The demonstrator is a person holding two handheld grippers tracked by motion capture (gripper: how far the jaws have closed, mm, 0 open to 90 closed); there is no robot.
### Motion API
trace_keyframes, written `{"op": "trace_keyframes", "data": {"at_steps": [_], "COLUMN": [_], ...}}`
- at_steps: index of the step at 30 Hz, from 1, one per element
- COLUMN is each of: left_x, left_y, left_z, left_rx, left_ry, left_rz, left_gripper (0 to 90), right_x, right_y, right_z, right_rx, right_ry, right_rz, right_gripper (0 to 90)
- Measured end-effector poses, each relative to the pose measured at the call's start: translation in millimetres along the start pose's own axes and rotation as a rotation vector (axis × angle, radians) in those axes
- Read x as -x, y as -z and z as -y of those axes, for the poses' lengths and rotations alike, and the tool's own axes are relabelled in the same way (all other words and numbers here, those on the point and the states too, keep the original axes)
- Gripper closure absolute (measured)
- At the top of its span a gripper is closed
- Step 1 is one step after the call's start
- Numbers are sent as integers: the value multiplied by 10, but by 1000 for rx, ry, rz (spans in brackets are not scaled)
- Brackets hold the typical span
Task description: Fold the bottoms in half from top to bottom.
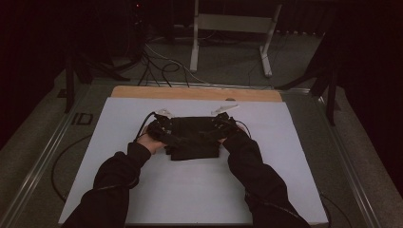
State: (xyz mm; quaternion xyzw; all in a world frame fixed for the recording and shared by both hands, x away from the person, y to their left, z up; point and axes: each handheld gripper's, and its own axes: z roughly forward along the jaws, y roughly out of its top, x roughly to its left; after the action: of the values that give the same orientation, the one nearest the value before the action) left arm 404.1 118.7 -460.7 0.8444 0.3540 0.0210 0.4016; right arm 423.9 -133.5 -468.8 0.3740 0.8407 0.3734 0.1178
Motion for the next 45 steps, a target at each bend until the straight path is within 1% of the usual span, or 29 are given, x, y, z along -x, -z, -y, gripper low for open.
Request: {"op": "trace_keyframes", "data": {"at_steps": [1,6,8,10,11,14,17,21,25,26,32,33,35,36,37,42,45], "left_x": [9,66,103,133,145,206,264,335,419,442,535,547,557,582,593,640,671], "left_y": [11,62,94,112,119,135,139,147,147,147,146,145,144,142,142,160,180], "left_z": [-1,1,13,26,33,56,78,108,152,166,257,275,294,335,354,437,485], "left_rx": [2,13,21,28,29,28,20,26,29,35,30,30,30,30,33,46,44], "left_ry": [-5,-31,-44,-54,-57,-84,-100,-113,-127,-127,-143,-144,-143,-150,-149,-149,-159], "left_rz": [3,21,30,35,41,49,63,79,105,112,137,140,143,147,150,161,163], "left_gripper": [0,0,0,0,0,0,0,0,0,0,0,0,0,0,0,0,0], "right_x": [-2,-30,-41,-53,-61,-84,-120,-179,-249,-266,-341,-343,-353,-358,-371,-432,-473], "right_y": [21,78,115,139,153,199,238,282,307,312,365,374,378,383,398,426,455], "right_z": [-3,-10,-7,-2,2,21,48,98,160,177,280,303,324,345,391,495,548], "right_rx": [4,18,28,33,38,55,56,62,71,71,76,75,77,75,76,68,66], "right_ry": [7,18,16,28,24,31,39,56,60,67,77,84,80,83,79,94,101], "right_rz": [-7,-9,-22,-25,-28,-47,-67,-78,-99,-107,-126,-127,-127,-133,-141,-163,-178], "right_gripper": [100,100,100,100,101,101,100,100,100,100,101,100,100,101,101,101,100]}}
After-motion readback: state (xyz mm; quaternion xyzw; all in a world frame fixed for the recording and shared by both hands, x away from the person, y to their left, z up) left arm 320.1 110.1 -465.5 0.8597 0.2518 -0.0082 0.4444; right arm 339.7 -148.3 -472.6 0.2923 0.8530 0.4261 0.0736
